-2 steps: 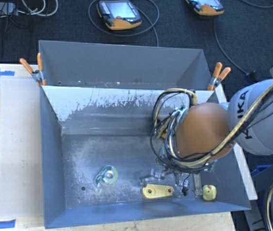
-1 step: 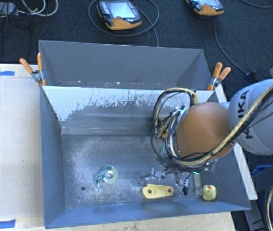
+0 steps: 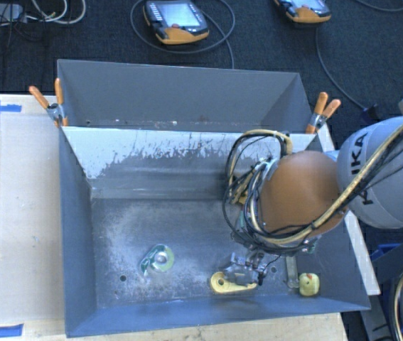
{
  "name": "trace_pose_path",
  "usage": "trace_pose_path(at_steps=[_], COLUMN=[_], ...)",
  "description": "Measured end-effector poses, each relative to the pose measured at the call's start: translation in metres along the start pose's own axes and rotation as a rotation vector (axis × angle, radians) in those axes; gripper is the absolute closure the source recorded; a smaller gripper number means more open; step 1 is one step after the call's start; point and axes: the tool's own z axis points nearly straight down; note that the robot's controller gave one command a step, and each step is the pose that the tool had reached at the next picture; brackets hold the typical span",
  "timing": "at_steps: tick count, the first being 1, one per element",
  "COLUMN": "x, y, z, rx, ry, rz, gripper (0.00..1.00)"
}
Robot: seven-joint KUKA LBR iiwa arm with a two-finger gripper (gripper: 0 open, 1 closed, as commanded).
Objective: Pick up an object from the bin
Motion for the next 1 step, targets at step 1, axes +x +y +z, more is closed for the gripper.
trace_pose_path(at_steps=[1], x=[0.0000], y=[0.0000], z=[0.0000], rx=[0.000], ry=[0.000], rz=[0.000], gripper=[0.00])
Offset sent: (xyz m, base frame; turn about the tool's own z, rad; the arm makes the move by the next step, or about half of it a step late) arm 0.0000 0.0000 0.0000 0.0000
